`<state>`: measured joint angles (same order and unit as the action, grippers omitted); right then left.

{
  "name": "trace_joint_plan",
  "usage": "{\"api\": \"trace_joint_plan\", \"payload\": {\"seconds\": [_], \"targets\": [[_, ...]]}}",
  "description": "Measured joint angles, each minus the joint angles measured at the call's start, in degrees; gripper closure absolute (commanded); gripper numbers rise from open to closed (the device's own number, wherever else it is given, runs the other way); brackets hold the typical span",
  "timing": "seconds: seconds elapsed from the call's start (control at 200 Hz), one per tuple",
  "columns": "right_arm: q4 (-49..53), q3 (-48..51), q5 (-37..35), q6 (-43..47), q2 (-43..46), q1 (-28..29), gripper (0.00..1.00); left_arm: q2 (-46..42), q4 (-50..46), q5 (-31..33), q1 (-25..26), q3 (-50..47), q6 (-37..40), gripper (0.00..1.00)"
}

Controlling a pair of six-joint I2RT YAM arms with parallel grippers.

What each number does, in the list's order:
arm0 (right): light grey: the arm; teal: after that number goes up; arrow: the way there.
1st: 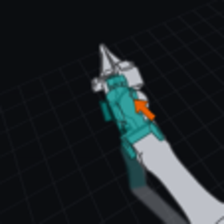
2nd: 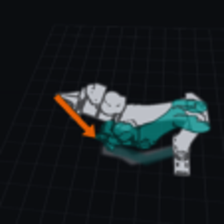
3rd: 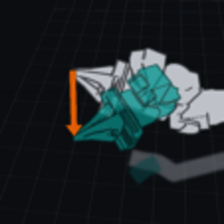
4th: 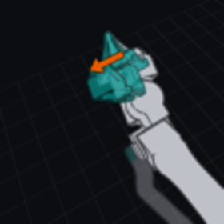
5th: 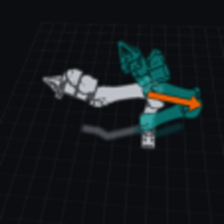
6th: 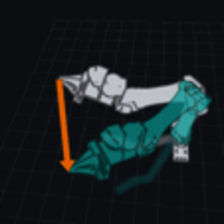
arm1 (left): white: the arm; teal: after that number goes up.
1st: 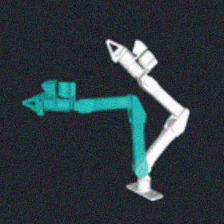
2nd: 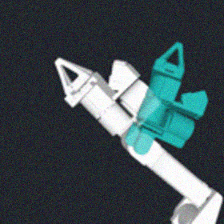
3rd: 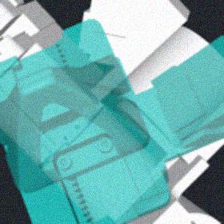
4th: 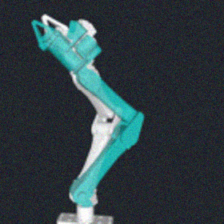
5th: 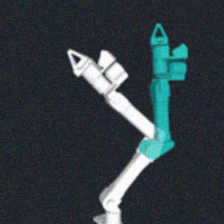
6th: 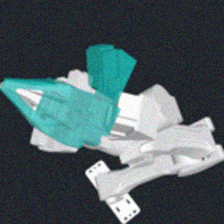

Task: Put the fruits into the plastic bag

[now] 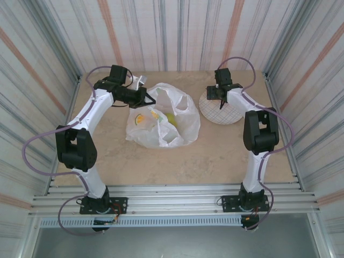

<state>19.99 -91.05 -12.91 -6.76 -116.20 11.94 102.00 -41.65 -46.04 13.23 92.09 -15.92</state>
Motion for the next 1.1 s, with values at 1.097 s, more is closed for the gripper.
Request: {"api": "trace_joint_plan", "payload": {"seconds": [1.097], "targets": [[8.4, -23.9, -2.8, 10.5, -18.4, 1.9, 0.15, 0.0, 0.0, 0.0, 0.0, 0.0, 0.0, 1.0]]}}
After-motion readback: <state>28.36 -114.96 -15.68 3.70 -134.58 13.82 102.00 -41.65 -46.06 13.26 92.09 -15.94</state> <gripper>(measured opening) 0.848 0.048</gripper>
